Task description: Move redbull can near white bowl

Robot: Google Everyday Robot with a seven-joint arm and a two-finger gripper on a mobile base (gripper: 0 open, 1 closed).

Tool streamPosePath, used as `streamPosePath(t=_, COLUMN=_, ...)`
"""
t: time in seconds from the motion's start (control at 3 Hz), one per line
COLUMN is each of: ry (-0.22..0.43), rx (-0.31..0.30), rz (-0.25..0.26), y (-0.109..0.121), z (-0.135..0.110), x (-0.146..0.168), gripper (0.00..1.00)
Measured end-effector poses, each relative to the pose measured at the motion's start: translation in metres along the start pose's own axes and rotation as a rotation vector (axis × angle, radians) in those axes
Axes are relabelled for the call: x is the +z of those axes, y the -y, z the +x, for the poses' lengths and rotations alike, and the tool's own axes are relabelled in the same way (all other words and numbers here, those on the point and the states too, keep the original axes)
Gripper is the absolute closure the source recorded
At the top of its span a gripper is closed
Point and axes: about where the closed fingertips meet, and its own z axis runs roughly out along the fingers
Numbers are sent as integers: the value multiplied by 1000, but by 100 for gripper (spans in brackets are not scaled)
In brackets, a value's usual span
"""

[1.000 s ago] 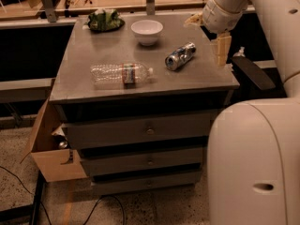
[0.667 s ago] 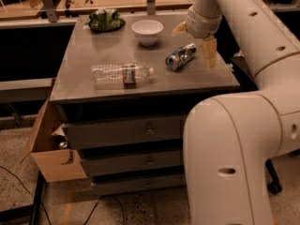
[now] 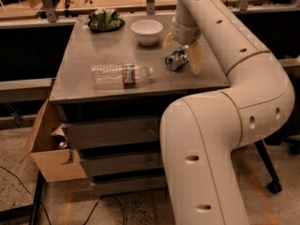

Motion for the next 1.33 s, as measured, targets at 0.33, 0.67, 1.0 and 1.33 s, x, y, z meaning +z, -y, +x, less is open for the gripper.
streamPosePath(t=0.33, ry=-11, rx=-26, rz=-17, y=7, z=-2, x=10, gripper=41)
streamPosePath(t=0.67, ry=-21, rx=-31, rz=-26, y=9, z=-1, x=12, gripper=65)
streamPosePath(t=1.0, ry=-21, rx=-31, rz=-26, y=8, z=-1, x=11, gripper=75)
streamPosePath(t=1.33, ry=-21, rx=-30, rz=-25, y=8, z=-1, x=10, gripper=80)
